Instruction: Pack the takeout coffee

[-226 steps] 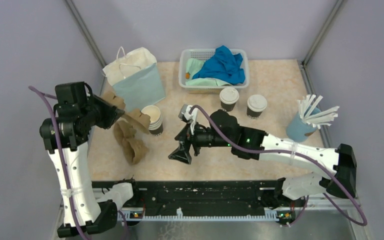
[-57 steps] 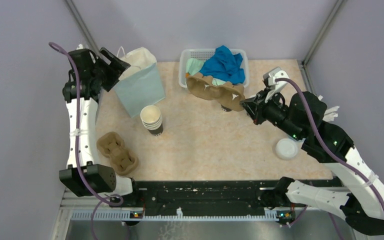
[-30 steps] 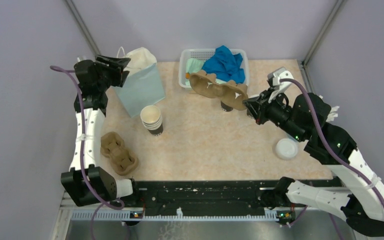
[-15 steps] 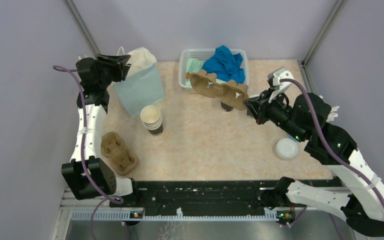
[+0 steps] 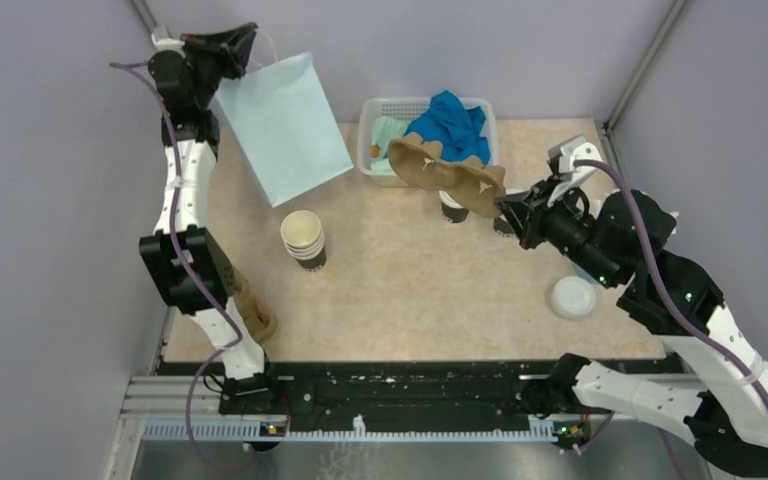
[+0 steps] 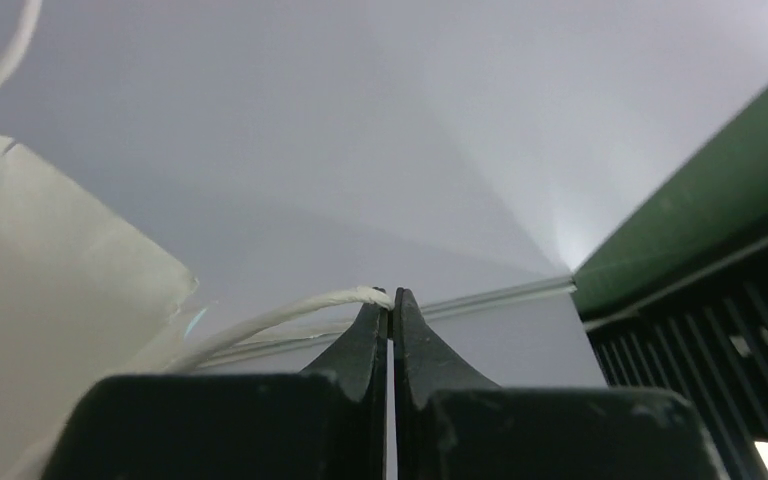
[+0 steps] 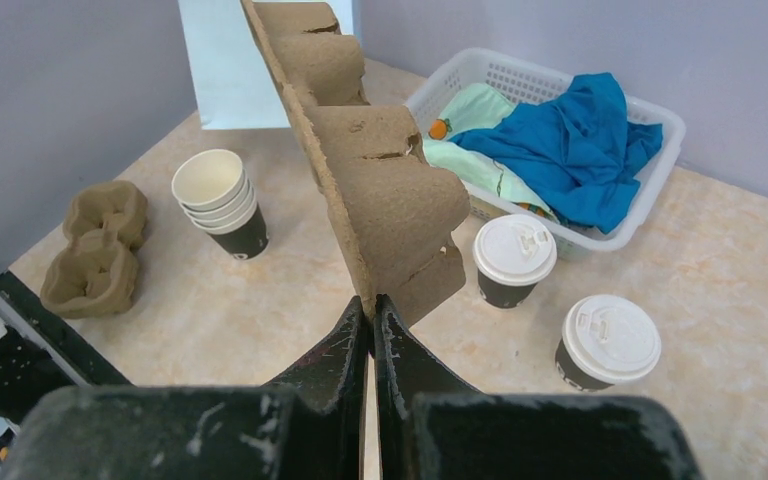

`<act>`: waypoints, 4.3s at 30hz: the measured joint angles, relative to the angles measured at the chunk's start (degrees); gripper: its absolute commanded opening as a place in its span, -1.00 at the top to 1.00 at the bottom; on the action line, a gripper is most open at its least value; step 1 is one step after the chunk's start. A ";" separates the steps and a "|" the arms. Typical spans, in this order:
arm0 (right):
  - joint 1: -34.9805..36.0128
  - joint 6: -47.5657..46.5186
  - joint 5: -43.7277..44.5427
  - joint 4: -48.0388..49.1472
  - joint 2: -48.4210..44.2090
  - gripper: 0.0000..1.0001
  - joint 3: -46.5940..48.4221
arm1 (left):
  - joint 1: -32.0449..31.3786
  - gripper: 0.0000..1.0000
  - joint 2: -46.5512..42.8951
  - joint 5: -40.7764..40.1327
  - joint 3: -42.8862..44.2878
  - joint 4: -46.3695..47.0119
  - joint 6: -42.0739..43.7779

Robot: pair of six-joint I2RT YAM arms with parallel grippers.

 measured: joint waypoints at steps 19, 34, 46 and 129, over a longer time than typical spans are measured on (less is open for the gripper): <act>0.00 1.11 12.11 -2.32 -3.10 1.00 17.35 | -19.98 1.00 0.52 5.90 14.38 6.27 -7.89; 0.00 17.68 12.96 -15.26 -3.87 1.00 22.40 | -28.76 1.00 -13.42 4.96 -5.95 6.56 -6.71; -0.02 26.16 11.47 -21.55 -5.92 1.00 22.49 | -32.06 1.00 -13.79 4.28 -15.08 8.17 -6.45; -0.07 47.58 -11.82 -30.99 -9.35 1.00 20.65 | -52.52 -0.67 -45.33 -1.97 -31.04 -44.37 31.34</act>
